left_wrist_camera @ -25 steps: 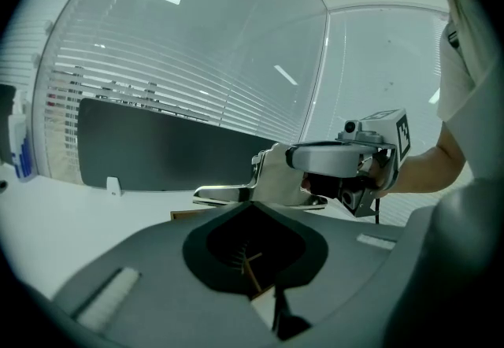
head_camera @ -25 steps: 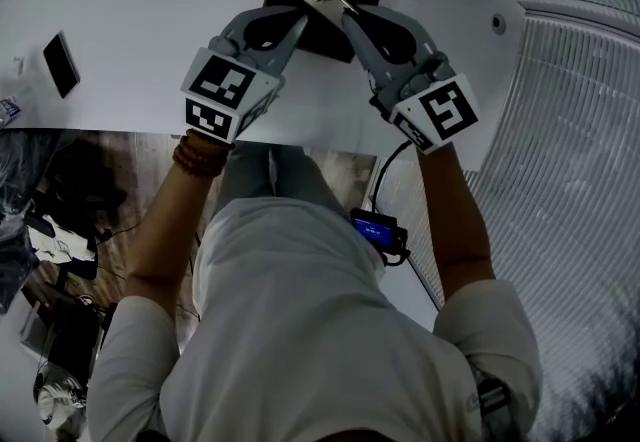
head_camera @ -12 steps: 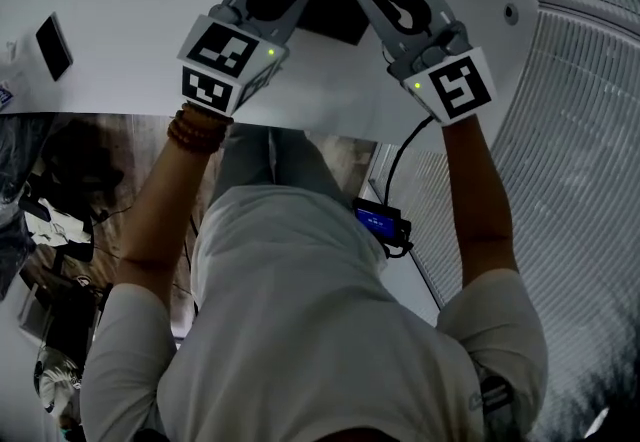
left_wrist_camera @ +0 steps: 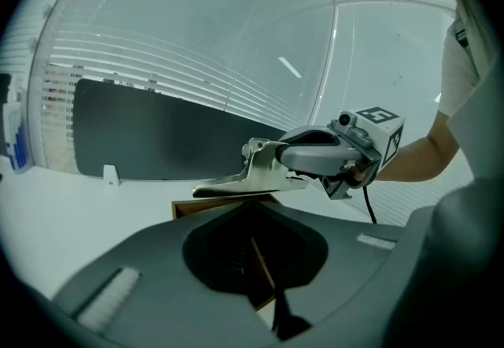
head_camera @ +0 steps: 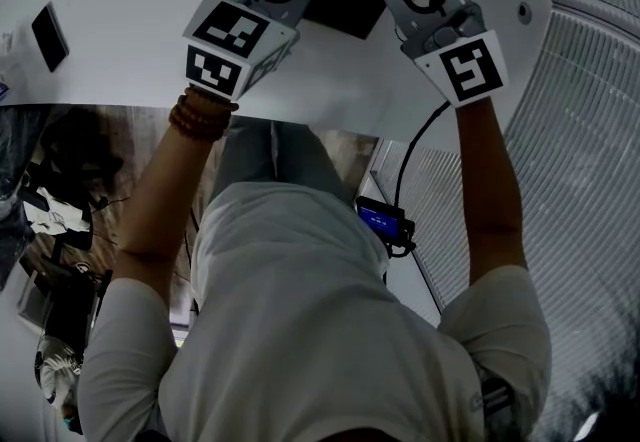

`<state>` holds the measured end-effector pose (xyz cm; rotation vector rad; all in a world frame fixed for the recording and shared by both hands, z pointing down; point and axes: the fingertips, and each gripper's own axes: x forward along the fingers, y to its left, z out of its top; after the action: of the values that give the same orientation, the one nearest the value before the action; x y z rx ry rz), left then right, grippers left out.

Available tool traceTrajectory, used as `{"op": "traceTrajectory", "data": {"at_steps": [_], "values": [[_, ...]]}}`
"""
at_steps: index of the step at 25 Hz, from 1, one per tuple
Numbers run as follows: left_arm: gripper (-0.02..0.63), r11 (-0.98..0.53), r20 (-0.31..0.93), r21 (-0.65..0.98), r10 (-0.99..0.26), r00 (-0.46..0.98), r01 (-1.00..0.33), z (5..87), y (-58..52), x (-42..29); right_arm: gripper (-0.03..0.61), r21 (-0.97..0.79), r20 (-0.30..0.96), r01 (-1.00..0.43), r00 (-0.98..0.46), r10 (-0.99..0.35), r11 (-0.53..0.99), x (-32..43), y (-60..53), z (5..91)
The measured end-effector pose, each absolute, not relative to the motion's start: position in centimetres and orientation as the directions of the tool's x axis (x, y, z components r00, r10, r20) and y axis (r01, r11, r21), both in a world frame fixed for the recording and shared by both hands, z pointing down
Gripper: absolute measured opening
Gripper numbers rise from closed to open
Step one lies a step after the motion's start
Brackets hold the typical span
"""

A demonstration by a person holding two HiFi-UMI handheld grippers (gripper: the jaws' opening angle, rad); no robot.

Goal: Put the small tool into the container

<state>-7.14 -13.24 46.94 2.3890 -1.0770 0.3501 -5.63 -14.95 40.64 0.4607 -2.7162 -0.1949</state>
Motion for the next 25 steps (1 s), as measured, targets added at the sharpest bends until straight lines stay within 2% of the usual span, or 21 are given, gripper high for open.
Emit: {"op": "traceTrajectory", "data": {"at_steps": [11, 17, 25], "values": [[0.003, -0.553, 0.452, 0.332, -0.618, 0.644, -0.764, 47.9, -13.3, -6.5, 0.017, 0.235, 0.359, -0.231, -0.882, -0.305, 0.944, -5.5, -14.7, 41.9], [0.003, -0.55, 0.454, 0.337, -0.616, 0.644, -0.764, 48.2, -13.4, -6.5, 0.017, 0.32, 0.454, -0.114, -0.853, -0.258, 0.94, -5.2, -14.4, 43.4], [0.003, -0.546, 0.468, 0.344, -0.606, 0.644, -0.764, 49.3, -12.8, -6.5, 0.017, 0.298, 0.443, -0.112, -0.864, -0.241, 0.948, -5.2, -14.4, 44.3]]}}
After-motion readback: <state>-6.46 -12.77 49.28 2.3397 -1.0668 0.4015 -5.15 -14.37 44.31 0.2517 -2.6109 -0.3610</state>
